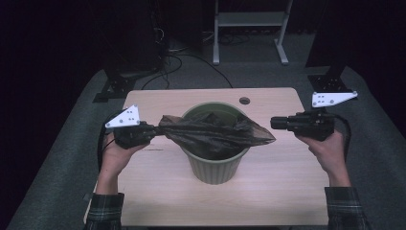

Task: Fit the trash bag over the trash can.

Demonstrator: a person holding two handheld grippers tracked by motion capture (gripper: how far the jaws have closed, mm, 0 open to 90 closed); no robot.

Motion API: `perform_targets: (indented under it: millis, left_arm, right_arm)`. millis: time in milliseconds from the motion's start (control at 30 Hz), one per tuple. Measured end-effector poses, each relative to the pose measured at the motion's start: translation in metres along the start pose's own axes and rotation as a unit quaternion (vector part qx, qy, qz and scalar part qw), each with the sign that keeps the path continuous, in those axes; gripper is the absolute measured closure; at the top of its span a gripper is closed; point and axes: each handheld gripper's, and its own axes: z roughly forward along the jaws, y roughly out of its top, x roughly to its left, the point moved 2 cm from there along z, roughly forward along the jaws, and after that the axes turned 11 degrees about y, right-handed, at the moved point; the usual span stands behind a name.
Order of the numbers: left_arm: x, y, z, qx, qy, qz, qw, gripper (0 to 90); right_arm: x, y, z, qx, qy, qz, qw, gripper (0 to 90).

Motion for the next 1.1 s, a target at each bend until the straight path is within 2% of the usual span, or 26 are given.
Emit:
perform_targets:
  millis: [167, 300, 533, 667, 733, 800, 1100]
  left_arm:
    - [-0.011, -0.004, -0.003, 0.002, -0.015, 0.002, 0.9999, 89.6]
    - [-0.013, -0.009, -0.004, -0.001, -0.018, -0.004, 0.9998, 89.6]
    - [-0.014, -0.010, -0.001, -0.003, -0.022, -0.007, 0.9997, 89.5]
    - [-0.015, -0.010, -0.001, -0.005, -0.023, -0.009, 0.9997, 89.6]
    - [-0.015, -0.010, -0.001, -0.006, -0.024, -0.010, 0.9996, 89.6]
    - [-0.016, -0.011, -0.001, -0.007, -0.025, -0.012, 0.9996, 89.5]
    - [-0.027, -0.016, -0.007, -0.011, -0.040, -0.023, 0.9989, 89.6]
  right_arm:
    - [0.003, 0.009, 0.013, -0.003, 0.005, -0.013, 0.9999, 67.6]
    - [0.008, 0.012, 0.026, -0.003, 0.029, -0.015, 0.9995, 57.8]
    - [0.023, 0.010, 0.047, 0.024, 0.073, -0.027, 0.9967, 53.1]
    - [0.025, 0.004, 0.060, 0.043, 0.083, -0.025, 0.9954, 58.4]
    - [0.024, 0.001, 0.064, 0.049, 0.079, -0.026, 0.9953, 77.3]
    - [0.025, -0.001, 0.066, 0.049, 0.082, -0.027, 0.9951, 88.8]
    - [0.049, -0.018, 0.062, 0.050, 0.109, -0.027, 0.9925, 90.0]
